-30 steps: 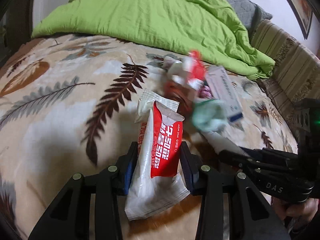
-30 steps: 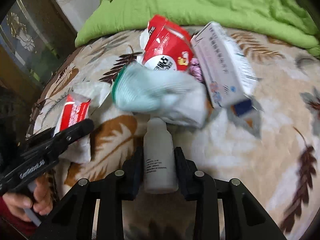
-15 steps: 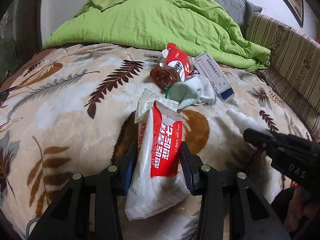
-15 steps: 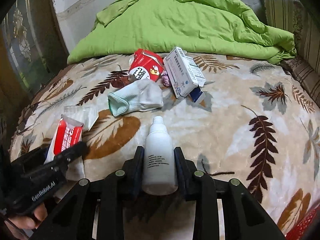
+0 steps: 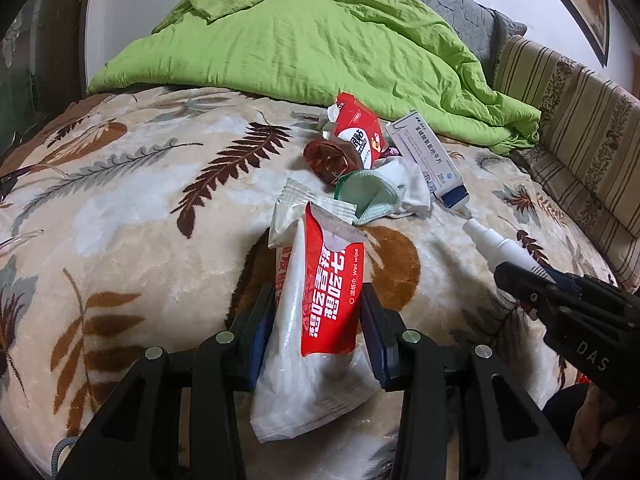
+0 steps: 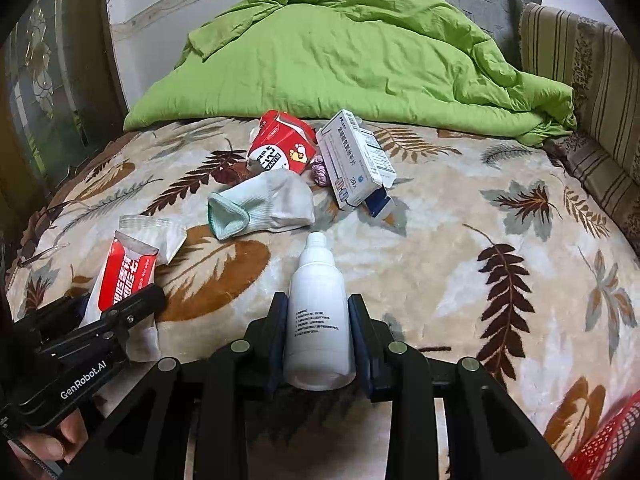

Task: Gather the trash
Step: 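Lift the wet-wipe pack and spray bottle and turn toward the wastebasket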

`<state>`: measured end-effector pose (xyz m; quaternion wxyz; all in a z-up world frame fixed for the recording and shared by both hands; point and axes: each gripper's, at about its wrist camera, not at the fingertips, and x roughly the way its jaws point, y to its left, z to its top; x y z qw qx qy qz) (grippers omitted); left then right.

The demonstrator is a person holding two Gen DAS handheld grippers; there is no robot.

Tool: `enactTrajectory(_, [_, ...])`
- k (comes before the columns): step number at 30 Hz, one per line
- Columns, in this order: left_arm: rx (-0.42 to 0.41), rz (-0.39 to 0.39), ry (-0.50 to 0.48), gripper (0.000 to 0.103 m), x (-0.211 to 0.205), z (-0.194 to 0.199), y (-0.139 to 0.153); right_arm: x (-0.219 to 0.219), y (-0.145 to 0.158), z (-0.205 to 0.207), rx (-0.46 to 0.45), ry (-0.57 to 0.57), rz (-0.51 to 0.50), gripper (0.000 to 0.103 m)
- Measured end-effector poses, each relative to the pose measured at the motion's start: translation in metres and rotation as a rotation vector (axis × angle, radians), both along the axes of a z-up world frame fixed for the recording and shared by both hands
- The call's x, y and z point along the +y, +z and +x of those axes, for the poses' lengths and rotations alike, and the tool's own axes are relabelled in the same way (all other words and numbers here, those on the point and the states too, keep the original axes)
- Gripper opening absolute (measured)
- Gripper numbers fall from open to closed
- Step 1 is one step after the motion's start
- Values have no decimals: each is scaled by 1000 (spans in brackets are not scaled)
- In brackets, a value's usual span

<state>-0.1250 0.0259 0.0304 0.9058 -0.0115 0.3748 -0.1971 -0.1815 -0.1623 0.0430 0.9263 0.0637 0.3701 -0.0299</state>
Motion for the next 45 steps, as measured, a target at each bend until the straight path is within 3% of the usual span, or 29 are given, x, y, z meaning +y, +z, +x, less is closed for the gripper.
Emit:
enactTrajectory(32, [-23,-19,-46,40,-9,1,2,0,-4,6,12,11,36,33])
enactTrajectory(45, [-61,-21,-173,40,-31,-35,25,-17,16,-31,-23,-8,177,33])
